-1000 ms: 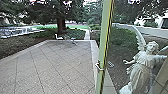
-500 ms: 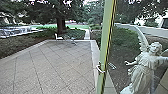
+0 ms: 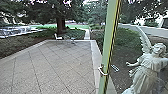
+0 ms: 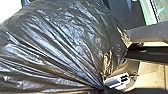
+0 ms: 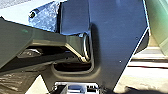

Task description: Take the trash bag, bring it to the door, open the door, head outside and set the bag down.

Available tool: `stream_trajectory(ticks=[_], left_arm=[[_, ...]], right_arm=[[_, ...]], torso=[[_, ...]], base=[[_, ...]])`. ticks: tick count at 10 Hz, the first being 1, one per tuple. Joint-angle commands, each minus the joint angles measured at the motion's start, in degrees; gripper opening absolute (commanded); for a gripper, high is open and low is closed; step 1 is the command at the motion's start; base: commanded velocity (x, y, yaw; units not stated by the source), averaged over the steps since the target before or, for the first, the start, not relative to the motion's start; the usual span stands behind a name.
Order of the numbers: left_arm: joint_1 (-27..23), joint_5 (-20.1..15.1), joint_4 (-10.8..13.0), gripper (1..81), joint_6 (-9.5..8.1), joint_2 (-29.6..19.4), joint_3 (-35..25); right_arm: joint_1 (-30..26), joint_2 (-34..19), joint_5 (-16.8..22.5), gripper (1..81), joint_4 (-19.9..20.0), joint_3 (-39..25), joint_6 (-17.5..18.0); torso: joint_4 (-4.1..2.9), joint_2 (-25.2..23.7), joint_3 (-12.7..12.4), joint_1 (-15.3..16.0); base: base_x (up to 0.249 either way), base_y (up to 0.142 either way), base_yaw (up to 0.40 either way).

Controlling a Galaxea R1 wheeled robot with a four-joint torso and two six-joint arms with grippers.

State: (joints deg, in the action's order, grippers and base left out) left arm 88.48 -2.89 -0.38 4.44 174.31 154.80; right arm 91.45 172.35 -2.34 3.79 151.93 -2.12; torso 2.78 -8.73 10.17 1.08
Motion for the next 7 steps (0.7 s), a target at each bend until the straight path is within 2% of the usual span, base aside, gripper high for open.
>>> stream_trajectory(ticks=[1, 7], left_arm=[[-2.29, -3.44, 0.29, 1.0, 0.22, 0.34, -0.37], [-2.21, -3.44, 0.29, 1.0, 0.22, 0.34, -0.37]], right_arm=[[-1.93, 0.21, 3.40, 81.1, -0.19, -0.07, -0.25], [-1.93, 0.21, 3.40, 81.1, -0.19, -0.07, -0.16]], torso=[[0.00, 0.00, 0.00, 0.00], [0.00, -0.02, 0.00, -0.02]], base=[[0.088, 0.000, 0.000], [0.088, 0.000, 0.000]])
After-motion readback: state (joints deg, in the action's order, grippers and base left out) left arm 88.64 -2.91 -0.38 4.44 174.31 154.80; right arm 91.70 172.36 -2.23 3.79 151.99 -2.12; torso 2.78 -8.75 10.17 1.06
